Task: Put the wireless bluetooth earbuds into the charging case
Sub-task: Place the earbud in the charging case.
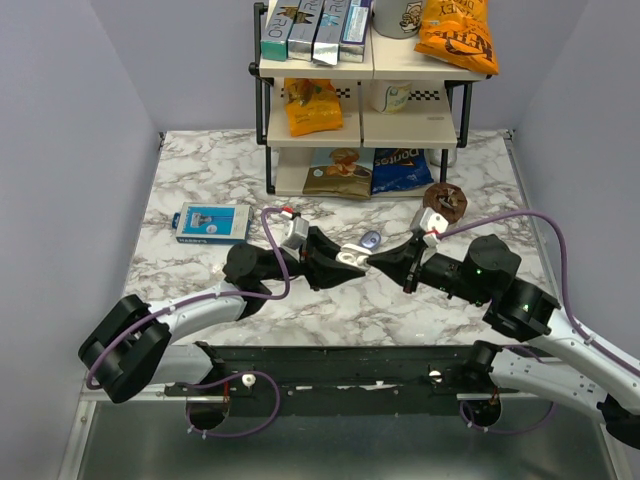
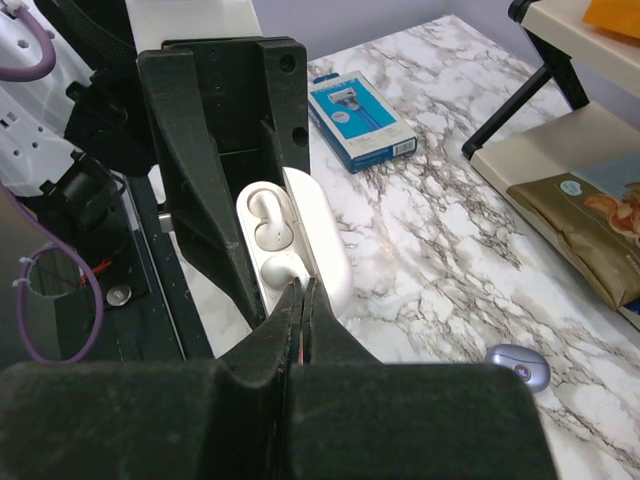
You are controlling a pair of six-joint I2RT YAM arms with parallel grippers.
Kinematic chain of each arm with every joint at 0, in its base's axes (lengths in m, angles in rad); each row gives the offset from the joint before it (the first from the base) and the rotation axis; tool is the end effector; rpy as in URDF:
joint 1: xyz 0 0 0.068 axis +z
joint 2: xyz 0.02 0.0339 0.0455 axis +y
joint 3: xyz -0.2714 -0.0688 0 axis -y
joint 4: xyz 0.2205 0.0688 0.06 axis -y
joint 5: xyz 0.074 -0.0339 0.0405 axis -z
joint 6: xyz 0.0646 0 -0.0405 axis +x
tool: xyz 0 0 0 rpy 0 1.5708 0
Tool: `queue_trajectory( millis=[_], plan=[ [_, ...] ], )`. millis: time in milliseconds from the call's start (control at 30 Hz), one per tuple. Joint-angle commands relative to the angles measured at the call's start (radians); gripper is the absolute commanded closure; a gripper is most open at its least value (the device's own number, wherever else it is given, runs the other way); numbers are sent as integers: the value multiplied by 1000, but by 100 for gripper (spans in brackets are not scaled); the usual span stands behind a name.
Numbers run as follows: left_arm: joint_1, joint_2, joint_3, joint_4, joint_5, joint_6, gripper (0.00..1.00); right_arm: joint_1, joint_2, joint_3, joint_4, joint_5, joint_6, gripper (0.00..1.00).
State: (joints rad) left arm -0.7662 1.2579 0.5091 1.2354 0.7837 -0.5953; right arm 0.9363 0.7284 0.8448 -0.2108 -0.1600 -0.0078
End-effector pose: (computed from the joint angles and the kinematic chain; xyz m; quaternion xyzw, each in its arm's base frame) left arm 0.1447 -0.2025 0.3216 0.3666 0.4472 -0.6514 0.4912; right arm 0.0905 0.1403 0.3664 -0.3832 0.6322 0.3532 0.5733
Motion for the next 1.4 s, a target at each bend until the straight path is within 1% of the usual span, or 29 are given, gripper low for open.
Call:
queue_trajectory(
  millis=[0,100,300,467,700,1167,1367],
  plan=[
    [-7,-45,3,61,-44,38,100,10,13,2,-81,37,6,99],
    [-7,-46,2,59,-58,48,100,13,12,0,-81,45,40,99],
    [-7,-51,-3,56,-67,54,100,15,16,0,-82,68,48,99],
    [-7,-52,-6,56,-72,58,100,18,35,13,-99,39,31,99],
    [-7,-57,-15,59,-77,63,100,25,28,17,-102,51,35,99],
    [-13,-41,-43,144,-103,68,100,27,12,-3,-70,148,95,99],
    [-15,-38,-47,156,-109,71,100,32,22,3,-96,91,42,99]
  ],
)
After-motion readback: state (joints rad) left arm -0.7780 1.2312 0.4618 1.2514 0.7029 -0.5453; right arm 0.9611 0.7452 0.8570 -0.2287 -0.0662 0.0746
